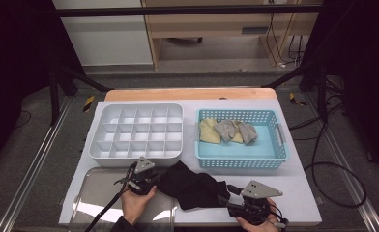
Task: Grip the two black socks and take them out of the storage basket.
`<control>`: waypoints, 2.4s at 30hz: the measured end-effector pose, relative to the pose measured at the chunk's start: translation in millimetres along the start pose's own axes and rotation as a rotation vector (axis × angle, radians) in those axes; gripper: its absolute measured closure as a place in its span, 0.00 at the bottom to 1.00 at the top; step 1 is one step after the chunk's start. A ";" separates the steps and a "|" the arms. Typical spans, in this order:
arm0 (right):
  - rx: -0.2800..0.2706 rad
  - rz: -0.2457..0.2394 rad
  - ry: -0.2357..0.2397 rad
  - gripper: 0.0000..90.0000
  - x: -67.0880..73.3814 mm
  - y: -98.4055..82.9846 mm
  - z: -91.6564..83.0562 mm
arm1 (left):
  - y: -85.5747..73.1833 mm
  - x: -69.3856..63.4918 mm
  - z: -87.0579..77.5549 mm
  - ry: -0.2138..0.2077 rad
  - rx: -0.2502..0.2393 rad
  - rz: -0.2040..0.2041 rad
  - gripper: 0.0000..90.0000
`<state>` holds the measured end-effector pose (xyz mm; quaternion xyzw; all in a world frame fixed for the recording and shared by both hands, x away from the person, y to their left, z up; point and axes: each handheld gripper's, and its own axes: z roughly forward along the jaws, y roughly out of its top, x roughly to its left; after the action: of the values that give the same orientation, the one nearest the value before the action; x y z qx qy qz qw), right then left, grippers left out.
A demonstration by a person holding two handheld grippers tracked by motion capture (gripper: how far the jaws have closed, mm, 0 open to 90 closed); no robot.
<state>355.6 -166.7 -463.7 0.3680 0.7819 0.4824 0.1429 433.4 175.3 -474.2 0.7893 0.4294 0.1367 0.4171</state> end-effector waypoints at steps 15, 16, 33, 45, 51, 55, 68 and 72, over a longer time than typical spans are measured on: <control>0.062 0.157 -0.083 0.73 -36.5 8.5 6.5 | 4.5 -6.7 -11.2 -0.017 -0.062 0.015 0.94; 0.062 0.159 -0.106 0.72 -38.8 8.3 7.0 | 4.8 -7.9 -10.8 -0.019 -0.062 0.011 0.84; 0.056 0.159 -0.133 0.81 -45.5 -6.9 1.2 | 7.7 -12.1 13.5 0.008 -0.015 -0.042 0.86; -0.015 0.156 -0.065 0.98 -40.4 18.2 -24.6 | 13.6 -14.6 -25.1 -0.059 -0.078 -0.007 0.96; -0.004 0.140 0.007 0.97 -23.9 32.1 -32.1 | 7.4 -10.2 -57.8 -0.089 -0.074 -0.005 0.95; 0.038 0.135 0.023 0.97 -18.1 31.1 -18.8 | -0.3 -7.2 -61.3 -0.065 -0.056 0.004 0.95; 0.142 0.219 -0.058 0.97 -45.2 7.2 8.2 | -14.9 -0.5 -37.6 -0.079 0.002 -0.038 0.95; 0.163 0.232 -0.065 0.97 -45.3 8.8 5.8 | -11.9 -3.2 -45.3 -0.122 -0.020 -0.046 0.95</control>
<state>394.0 -192.9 -465.0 0.4818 0.7657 0.4183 0.0811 398.9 200.6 -455.2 0.7819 0.4198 0.0830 0.4533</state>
